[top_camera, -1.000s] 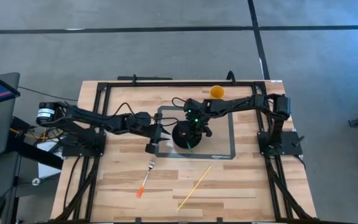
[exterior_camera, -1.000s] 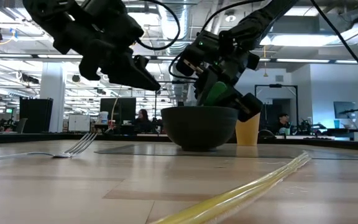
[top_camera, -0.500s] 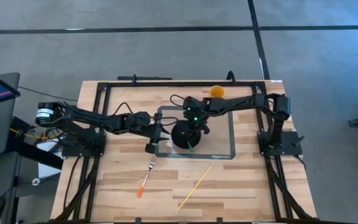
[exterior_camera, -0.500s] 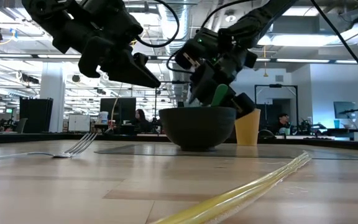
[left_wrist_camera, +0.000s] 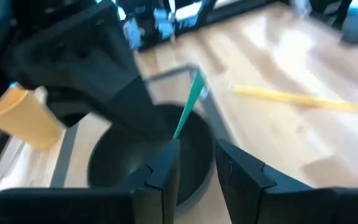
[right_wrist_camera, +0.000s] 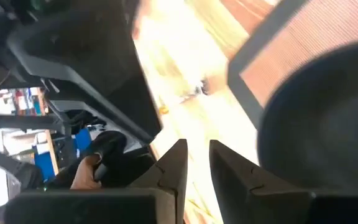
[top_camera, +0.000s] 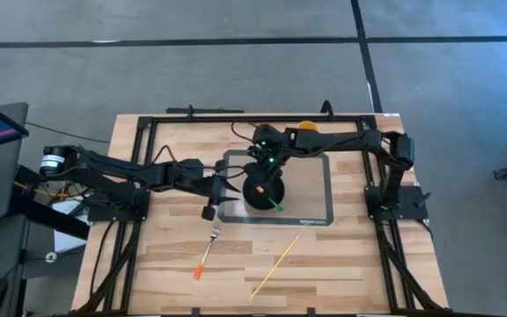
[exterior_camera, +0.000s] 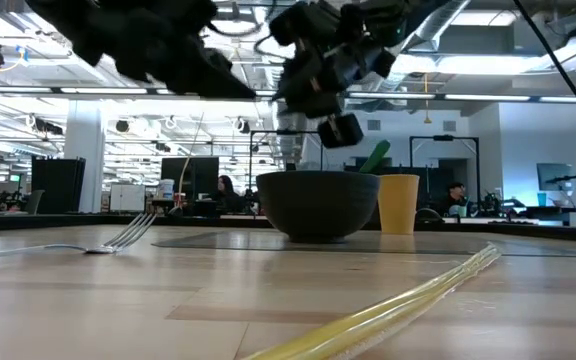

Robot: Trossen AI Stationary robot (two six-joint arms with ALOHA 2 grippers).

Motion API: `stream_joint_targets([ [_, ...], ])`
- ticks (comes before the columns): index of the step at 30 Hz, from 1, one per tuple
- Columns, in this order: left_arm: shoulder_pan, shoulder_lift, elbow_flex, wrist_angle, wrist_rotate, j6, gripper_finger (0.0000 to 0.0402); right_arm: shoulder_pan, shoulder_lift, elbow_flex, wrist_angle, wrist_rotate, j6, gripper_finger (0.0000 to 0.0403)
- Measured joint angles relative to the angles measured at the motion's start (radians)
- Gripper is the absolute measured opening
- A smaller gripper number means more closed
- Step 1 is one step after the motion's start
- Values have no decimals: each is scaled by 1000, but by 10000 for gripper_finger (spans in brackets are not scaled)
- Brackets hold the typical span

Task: Pick & Place Utensil
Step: Put the orange fork into the black bowl on the transparent mat

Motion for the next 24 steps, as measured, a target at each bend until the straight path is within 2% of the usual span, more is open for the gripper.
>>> stream_joint_targets([
  [4,-35,-76,0,0,0,-74,104,1,-49,2,-19,4,-88,52],
  [7,-57,-122,0,-4,0,-191,104,10,-102,2,-54,11,-194,46],
  [10,-80,-147,0,-23,0,-328,104,32,-161,4,-98,78,-292,40],
  [13,-114,-155,0,-101,0,-454,104,66,-218,4,-145,207,-431,32],
  [17,-188,-136,0,-251,-1,-618,104,148,-274,4,-204,457,-593,21],
  [24,-370,-56,0,-442,-78,-884,104,257,-286,2,-220,778,-697,2],
])
